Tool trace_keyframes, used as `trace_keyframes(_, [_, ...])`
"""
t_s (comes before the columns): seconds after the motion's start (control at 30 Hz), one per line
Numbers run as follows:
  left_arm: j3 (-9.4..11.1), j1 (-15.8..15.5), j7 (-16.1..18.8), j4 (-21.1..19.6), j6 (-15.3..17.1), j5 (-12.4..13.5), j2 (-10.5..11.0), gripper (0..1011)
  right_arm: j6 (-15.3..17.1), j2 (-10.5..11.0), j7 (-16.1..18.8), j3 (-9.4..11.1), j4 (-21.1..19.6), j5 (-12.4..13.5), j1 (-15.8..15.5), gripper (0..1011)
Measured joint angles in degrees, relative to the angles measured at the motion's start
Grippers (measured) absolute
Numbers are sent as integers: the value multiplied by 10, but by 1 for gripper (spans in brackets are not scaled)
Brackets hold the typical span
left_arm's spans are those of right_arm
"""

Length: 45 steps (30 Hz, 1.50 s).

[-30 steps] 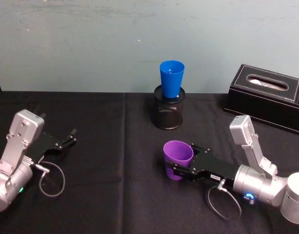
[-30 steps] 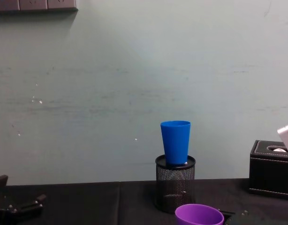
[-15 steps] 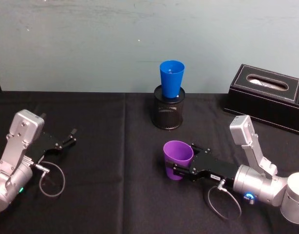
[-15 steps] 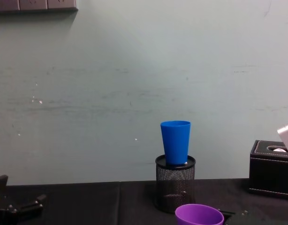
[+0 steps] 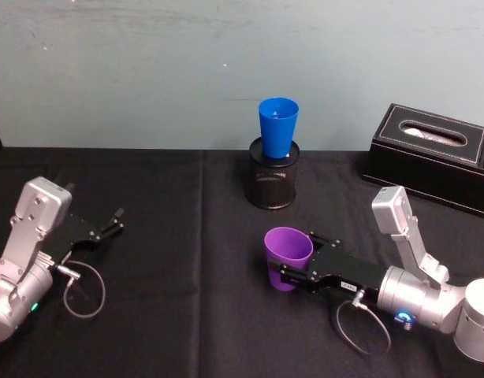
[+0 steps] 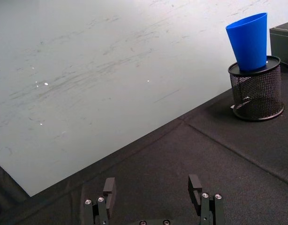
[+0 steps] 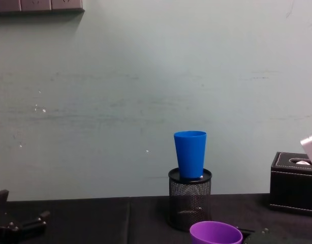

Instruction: Pick up one cup with a gripper and tap it against the other cup.

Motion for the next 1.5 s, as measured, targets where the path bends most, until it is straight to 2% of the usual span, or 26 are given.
trace_keyframes(0.4, [0,0,0,0,0,0,0,1011,0,0,0,0,0,0,0,732])
trace_keyframes(0.53, [0,0,0,0,0,0,0,1011,2,7,4,-1,-13,-1,-1,733])
trace_keyframes(0.63, [0,0,0,0,0,0,0,1011,14,15,4,-1,-34,0,-3,733])
trace_keyframes(0.73, [0,0,0,0,0,0,0,1011,42,25,1,5,-63,12,-4,732])
trace_keyframes(0.97, [0,0,0,0,0,0,0,1011,82,47,0,14,-107,36,8,732])
trace_keyframes(1.13, [0,0,0,0,0,0,0,1012,109,63,12,15,-128,53,30,732])
trace_keyframes(1.5, [0,0,0,0,0,0,0,1011,133,80,28,4,-142,67,60,732])
